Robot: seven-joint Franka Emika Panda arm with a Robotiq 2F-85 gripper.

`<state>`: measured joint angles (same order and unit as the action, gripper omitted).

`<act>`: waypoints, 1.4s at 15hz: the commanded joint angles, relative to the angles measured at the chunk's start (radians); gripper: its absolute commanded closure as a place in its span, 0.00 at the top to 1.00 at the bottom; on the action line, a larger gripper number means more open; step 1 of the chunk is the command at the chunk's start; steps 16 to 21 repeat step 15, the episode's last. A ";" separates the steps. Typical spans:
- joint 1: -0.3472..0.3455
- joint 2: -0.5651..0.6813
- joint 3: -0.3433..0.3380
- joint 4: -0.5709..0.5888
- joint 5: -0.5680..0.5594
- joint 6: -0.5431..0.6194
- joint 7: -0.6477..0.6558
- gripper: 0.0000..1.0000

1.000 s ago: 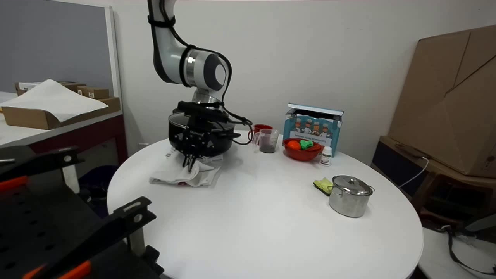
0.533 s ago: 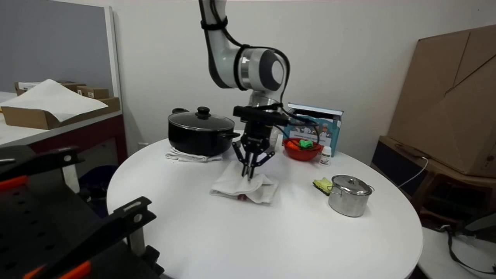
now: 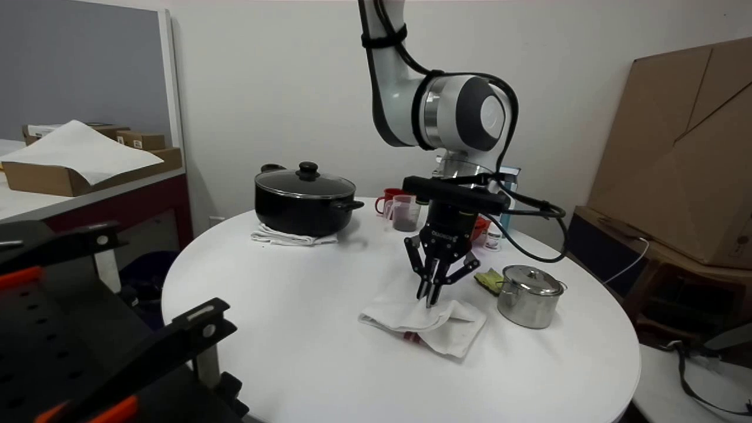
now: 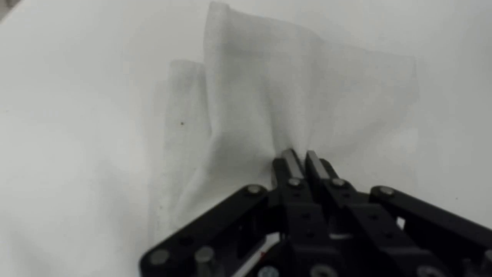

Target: Use the white towel to wipe the table

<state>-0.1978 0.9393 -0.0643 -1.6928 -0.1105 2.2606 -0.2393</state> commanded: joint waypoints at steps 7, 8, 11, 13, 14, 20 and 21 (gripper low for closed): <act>0.022 -0.292 0.105 -0.158 0.121 -0.130 -0.008 0.81; 0.042 -0.339 0.106 -0.175 0.104 -0.149 -0.005 0.88; 0.127 -0.479 0.081 -0.210 0.019 -0.209 0.056 1.00; 0.101 -0.401 0.091 -0.145 0.070 -0.193 0.018 0.99; 0.107 -0.410 0.092 -0.147 0.071 -0.193 0.018 1.00; 0.107 -0.405 0.091 -0.149 0.071 -0.193 0.018 1.00; 0.107 -0.405 0.091 -0.149 0.071 -0.193 0.018 1.00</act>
